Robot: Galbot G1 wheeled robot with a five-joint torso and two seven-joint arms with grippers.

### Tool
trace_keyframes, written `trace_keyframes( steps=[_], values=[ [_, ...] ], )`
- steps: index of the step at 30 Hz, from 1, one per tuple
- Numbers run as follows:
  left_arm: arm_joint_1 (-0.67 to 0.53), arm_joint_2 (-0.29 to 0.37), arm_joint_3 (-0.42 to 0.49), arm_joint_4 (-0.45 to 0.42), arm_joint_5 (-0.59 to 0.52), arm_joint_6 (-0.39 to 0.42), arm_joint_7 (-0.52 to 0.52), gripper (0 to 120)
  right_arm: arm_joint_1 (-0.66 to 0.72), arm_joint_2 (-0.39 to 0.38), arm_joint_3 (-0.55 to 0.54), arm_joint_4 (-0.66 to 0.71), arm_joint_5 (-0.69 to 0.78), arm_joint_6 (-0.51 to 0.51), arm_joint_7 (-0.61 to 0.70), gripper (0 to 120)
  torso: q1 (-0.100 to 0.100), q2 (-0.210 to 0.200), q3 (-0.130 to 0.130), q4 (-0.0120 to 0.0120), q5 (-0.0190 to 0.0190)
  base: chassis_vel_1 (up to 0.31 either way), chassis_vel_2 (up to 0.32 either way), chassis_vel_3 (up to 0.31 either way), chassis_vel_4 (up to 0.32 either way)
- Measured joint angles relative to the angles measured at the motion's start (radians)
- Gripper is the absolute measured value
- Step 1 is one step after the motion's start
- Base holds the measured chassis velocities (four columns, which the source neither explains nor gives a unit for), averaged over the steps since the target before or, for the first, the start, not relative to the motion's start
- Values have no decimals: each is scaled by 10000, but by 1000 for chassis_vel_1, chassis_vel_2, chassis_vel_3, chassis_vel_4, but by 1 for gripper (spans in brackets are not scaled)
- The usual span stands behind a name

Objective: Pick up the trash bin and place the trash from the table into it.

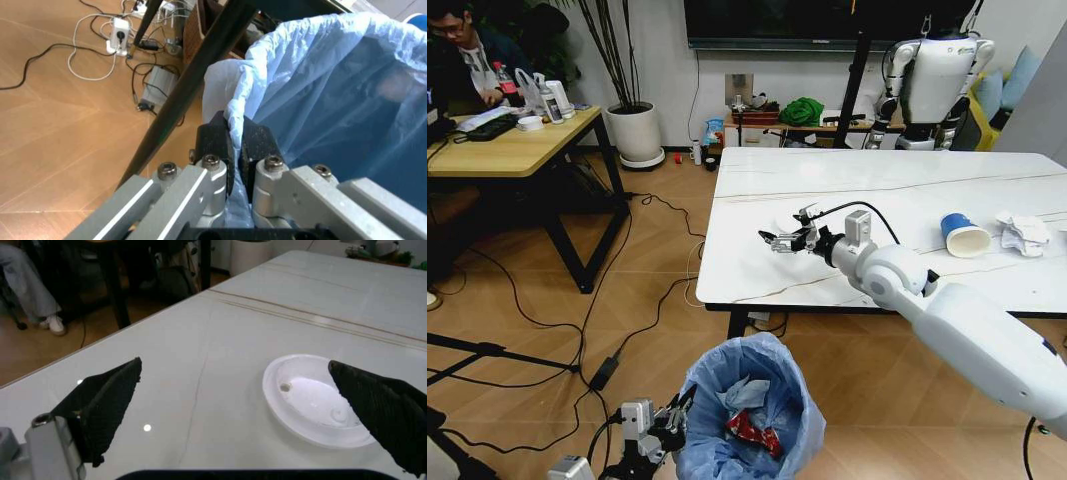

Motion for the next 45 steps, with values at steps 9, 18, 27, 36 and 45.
trace_keyframes(
  steps=[9,18,27,36,45],
  values=[
    [-84,65,-17,46,-151,10,-24,0,602,86,-494,-818,-113,-82,-146,100,0,0,-1,0,1,0,0,0,0],
    [-149,96,-18,98,-212,15,-41,0,866,71,-913,-1016,-94,-143,-151,100,-2,0,-1,0,1,0,0,0,0],
    [-147,98,-40,105,-237,15,-46,0,1323,249,-1316,-1428,-67,-187,-241,98,-2,0,-1,3,0,0,0,0,0],
    [-171,149,-82,87,-352,15,-57,0,1203,214,-1408,-1543,-17,-240,-305,69,-1,0,-1,0,1,0,0,0,0],
    [-170,195,-91,81,-385,15,-64,0,963,102,-1305,-1482,5,-250,-302,34,-2,2,-4,-1,-1,0,0,0,0]
  ],
)
